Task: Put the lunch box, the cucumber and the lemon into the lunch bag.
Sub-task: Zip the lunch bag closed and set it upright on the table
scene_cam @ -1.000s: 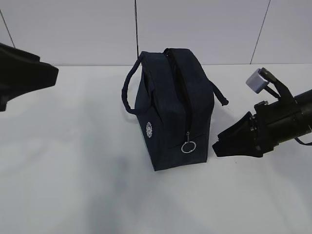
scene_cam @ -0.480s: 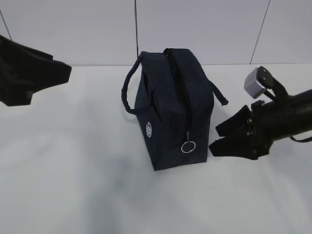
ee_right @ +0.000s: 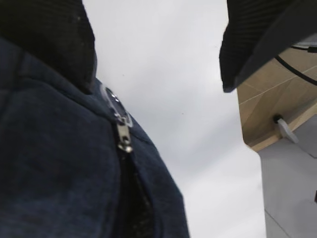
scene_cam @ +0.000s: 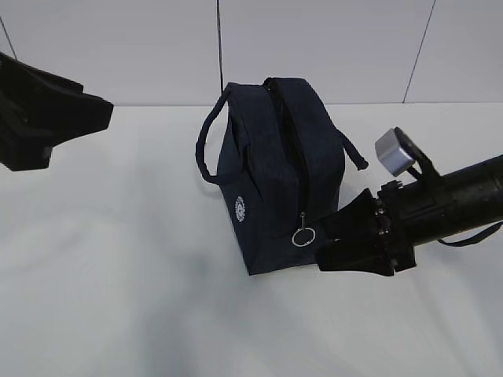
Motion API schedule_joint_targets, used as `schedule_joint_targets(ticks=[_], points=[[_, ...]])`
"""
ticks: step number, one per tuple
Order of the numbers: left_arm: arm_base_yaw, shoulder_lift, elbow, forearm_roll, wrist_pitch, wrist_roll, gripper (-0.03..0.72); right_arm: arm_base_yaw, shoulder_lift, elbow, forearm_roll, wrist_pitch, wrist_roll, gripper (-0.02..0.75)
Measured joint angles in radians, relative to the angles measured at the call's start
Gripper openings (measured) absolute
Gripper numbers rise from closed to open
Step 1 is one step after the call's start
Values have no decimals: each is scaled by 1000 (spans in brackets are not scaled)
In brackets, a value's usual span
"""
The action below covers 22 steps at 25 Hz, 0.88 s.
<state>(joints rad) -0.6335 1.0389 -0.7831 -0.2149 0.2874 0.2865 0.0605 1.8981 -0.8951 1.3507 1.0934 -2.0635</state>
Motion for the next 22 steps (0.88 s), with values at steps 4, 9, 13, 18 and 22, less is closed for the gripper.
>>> schedule_joint_targets(ticks=[4,9,13,18,22], points=[[0,0,0,2,0,0,298,17,29,0,36,0,-47,577],[0,0,0,4,0,0,289,17,31,0,81,-18,-98,574],[0,0,0,6,0,0,281,17,31,0,88,-22,-106,574],[0,0,0,21,0,0,278,17,31,0,90,9,-107,574],[0,0,0,23,0,0,278,17,31,0,90,20,-101,573]])
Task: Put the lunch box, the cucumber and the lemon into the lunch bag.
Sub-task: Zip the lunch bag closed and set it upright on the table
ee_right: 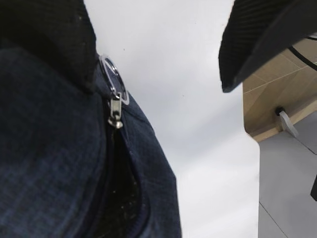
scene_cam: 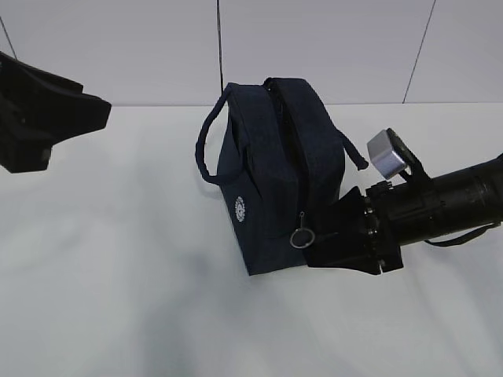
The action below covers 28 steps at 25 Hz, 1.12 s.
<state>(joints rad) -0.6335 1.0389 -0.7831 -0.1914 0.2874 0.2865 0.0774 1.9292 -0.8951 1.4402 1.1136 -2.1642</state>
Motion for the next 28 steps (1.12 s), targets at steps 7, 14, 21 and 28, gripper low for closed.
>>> schedule_joint_targets(ticks=[7,14,21,28], points=[[0,0,0,0,-2,0,276,0,7,0,-12,17,24,554],[0,0,0,12,-6,0,272,0,52,0,14,27,28,550],[0,0,0,16,-8,0,272,51,64,0,42,27,12,529],[0,0,0,16,-8,0,267,91,78,0,112,15,-5,515]])
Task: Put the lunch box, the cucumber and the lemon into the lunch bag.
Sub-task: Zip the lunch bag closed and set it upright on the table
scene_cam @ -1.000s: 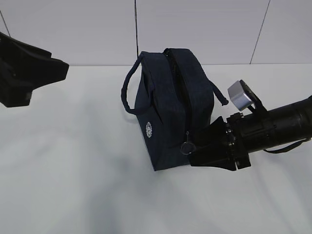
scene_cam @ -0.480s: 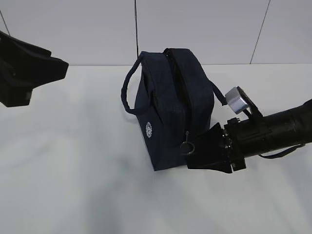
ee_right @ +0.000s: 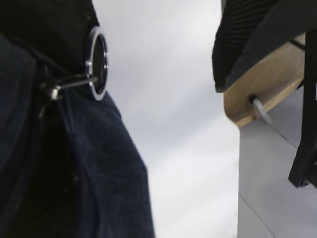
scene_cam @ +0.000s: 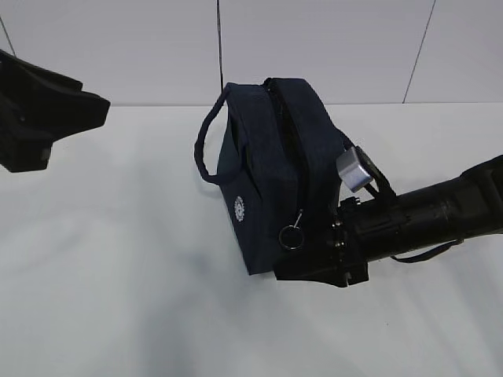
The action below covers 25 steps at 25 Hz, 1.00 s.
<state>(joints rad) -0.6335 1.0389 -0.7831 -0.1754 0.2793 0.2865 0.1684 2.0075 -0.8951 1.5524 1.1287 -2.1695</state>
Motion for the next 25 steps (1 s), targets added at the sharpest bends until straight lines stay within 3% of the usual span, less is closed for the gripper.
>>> schedule_joint_targets(ticks=[11,17,25], points=[[0,0,0,2,0,0,265,0,1,0,80,-37,-6,396],[0,0,0,2,0,0,260,0,1,0,89,-39,-7,202],[0,0,0,2,0,0,253,0,1,0,95,-67,-3,15]])
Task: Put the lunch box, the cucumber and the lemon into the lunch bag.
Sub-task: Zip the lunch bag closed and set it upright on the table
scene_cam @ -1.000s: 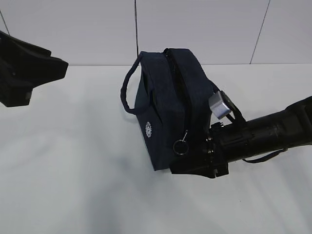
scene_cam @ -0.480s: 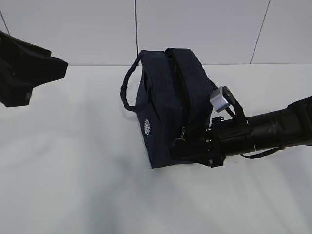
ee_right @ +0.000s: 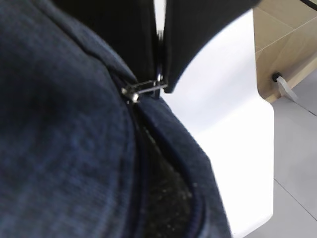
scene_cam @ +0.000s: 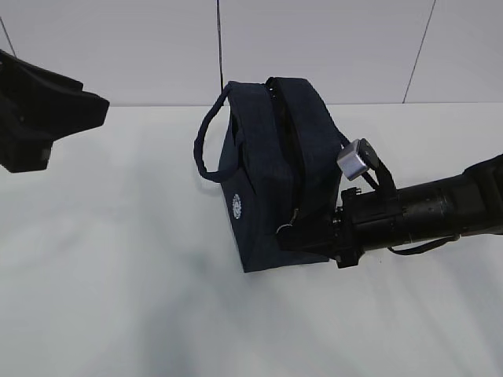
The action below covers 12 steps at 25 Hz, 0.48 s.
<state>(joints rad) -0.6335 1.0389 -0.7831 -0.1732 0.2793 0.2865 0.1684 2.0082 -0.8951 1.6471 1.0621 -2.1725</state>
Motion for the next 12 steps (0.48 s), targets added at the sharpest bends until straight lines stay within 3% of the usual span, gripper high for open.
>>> schedule_joint_targets(ticks=[6,12], points=[[0,0,0,0,0,0,250,0,0,0,-5,-20,71,7],[0,0,0,0,0,0,249,0,-11,0,-90,38,201,7]])
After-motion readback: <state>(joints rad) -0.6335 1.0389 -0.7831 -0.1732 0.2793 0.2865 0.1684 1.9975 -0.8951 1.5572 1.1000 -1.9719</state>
